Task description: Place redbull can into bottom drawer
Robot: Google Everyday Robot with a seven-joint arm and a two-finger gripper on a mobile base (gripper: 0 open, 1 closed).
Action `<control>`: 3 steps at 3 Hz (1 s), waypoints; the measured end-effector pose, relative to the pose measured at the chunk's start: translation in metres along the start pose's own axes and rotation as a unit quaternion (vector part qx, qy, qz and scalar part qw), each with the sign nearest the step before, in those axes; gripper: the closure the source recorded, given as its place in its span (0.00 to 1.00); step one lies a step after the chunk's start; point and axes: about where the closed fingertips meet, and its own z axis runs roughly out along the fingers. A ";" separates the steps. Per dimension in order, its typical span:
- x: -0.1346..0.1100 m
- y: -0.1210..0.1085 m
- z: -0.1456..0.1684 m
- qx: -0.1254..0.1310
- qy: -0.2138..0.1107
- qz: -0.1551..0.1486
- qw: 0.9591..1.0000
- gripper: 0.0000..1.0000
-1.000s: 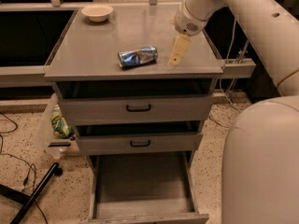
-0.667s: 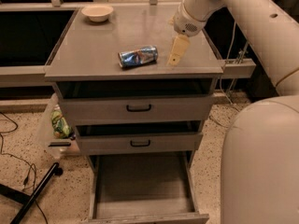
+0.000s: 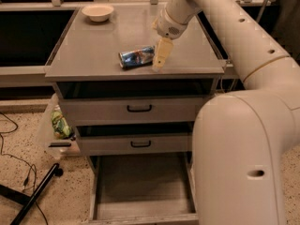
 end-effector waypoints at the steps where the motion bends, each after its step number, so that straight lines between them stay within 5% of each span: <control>1: -0.011 -0.004 0.017 -0.016 -0.006 -0.015 1.000 0.00; 3: -0.013 -0.006 0.041 -0.048 -0.013 -0.015 0.999 0.00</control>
Offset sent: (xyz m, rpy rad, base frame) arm 0.0286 0.0262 -0.0158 -0.0026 0.0795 0.0903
